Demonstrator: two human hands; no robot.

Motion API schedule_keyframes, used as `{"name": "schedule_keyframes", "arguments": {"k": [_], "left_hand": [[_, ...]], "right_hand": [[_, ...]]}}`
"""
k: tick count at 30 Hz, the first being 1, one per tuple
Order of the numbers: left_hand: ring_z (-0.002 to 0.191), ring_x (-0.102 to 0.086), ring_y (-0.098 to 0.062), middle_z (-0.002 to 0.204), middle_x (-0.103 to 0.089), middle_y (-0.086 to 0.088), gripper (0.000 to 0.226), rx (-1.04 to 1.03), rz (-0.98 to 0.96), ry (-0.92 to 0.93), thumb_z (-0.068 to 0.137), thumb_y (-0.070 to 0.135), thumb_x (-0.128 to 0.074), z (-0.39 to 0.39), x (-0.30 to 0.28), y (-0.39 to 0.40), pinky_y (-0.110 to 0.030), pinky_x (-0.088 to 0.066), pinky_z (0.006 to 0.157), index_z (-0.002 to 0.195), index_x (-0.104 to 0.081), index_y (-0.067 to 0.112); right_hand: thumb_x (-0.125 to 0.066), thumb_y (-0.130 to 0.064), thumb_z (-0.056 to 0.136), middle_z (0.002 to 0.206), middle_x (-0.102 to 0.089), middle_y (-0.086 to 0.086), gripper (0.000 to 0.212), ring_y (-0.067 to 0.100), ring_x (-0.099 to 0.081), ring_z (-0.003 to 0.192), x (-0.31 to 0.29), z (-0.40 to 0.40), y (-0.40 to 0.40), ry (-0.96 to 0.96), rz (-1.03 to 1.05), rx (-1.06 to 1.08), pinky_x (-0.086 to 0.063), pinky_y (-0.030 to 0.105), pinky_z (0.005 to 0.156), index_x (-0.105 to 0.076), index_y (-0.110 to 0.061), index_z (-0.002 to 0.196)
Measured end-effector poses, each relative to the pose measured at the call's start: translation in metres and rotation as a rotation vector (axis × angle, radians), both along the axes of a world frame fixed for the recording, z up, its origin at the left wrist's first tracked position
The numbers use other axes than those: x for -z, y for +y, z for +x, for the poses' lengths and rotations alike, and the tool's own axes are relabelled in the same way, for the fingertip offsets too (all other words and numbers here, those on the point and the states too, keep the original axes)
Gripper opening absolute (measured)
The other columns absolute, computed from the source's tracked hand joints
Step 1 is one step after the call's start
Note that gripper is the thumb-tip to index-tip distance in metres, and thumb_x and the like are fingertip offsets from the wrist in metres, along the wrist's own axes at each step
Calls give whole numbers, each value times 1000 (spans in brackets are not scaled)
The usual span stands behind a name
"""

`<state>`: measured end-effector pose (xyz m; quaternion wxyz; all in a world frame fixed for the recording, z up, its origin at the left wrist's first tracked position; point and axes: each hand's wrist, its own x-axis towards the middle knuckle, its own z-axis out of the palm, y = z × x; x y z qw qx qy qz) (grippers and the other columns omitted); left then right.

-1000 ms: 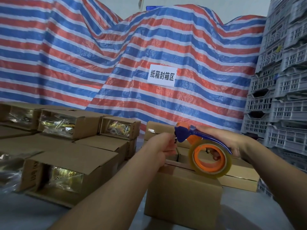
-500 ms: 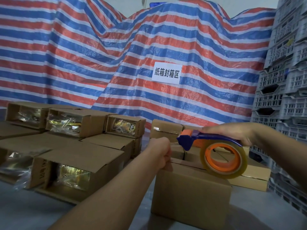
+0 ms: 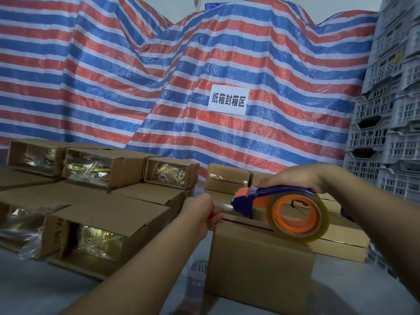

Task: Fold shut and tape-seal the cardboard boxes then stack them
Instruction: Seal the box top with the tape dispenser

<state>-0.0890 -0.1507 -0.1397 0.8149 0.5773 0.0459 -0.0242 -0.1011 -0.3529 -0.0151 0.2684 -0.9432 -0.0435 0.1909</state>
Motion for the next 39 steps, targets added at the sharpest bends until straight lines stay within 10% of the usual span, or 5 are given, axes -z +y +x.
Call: {"name": "schedule_keyframes", "arguments": {"k": [19, 31, 39], "left_hand": [[71, -56, -19, 86, -54, -14, 13, 14, -385, 68, 96, -1, -47, -8, 39, 20, -29, -56, 68, 100, -59, 4], [59, -53, -16, 77, -51, -11, 23, 33, -336, 82, 90, -10, -44, -10, 38, 20, -23, -52, 52, 103, -57, 4], [74, -51, -14, 93, -57, -5, 19, 31, 61, 172, 96, 17, -51, -1, 52, 12, -26, -38, 59, 113, -58, 10]], "right_hand": [[-64, -63, 81, 90, -74, 5, 66, 16, -70, 75, -1, 26, 35, -36, -202, 1, -56, 24, 71, -55, -13, 123], [-58, -59, 89, 78, -73, 0, 49, 10, -68, 64, 2, 27, 35, -35, -203, -42, -54, 22, 68, -58, -17, 114], [-63, -58, 88, 87, -74, 5, 59, 14, -70, 70, 5, 35, 37, -33, -213, 9, -55, 24, 68, -54, -12, 124]]}}
